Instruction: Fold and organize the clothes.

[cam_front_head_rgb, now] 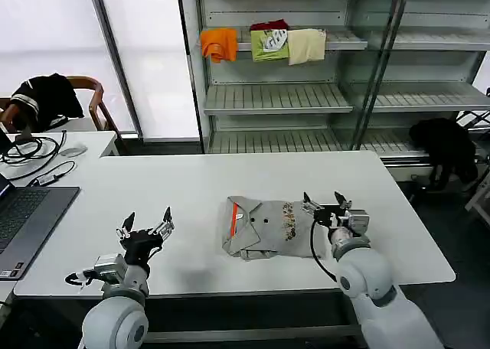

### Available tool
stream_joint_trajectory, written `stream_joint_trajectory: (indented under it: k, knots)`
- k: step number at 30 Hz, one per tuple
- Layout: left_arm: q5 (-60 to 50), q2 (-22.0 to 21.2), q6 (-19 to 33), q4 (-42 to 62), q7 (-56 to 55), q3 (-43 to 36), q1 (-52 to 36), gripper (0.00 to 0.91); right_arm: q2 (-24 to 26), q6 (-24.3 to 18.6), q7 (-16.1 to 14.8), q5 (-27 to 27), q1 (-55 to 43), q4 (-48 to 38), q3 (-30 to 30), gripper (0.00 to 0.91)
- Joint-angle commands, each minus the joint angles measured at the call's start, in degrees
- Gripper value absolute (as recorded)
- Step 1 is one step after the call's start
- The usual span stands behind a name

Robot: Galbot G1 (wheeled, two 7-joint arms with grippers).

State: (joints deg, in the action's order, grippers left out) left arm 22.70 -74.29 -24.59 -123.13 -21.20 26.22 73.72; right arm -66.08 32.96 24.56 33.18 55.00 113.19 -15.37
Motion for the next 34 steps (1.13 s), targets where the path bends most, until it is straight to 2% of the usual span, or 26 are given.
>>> stream_joint_trajectory:
  k: [1,6,8,11,34]
  knots:
    - [-2.9,-0.6,3.8,-0.3,0.2,0.5,0.6,0.907,1.9,-0.3,-1.0,-5.0,7.1,5.6,-9.9,0.907]
    - [-3.0,-0.7,3.3,-0.3,0.2,0.1,0.9,0.907,1.0,-1.0,-0.9,-5.3,9.3,6.2,-12.9,0.907]
    - [-4.1,-0.8,0.4,-1.1,1.5,0.6,1.0,0.907,0.6,-1.6,-0.9,-5.6,10.3,6.2,-14.8,0.907]
    - [-6.1,-0.5,-0.4,-1.4,3.6,0.9,1.1,0.907,0.8,-1.9,-0.9,-5.5,11.5,6.2,-16.2,0.907]
    - [-3.1,-1.1,-1.4,0.3,3.3,1.3,-0.6,0.907,1.4,-2.4,-1.2,-7.8,12.4,5.1,-16.5,0.907]
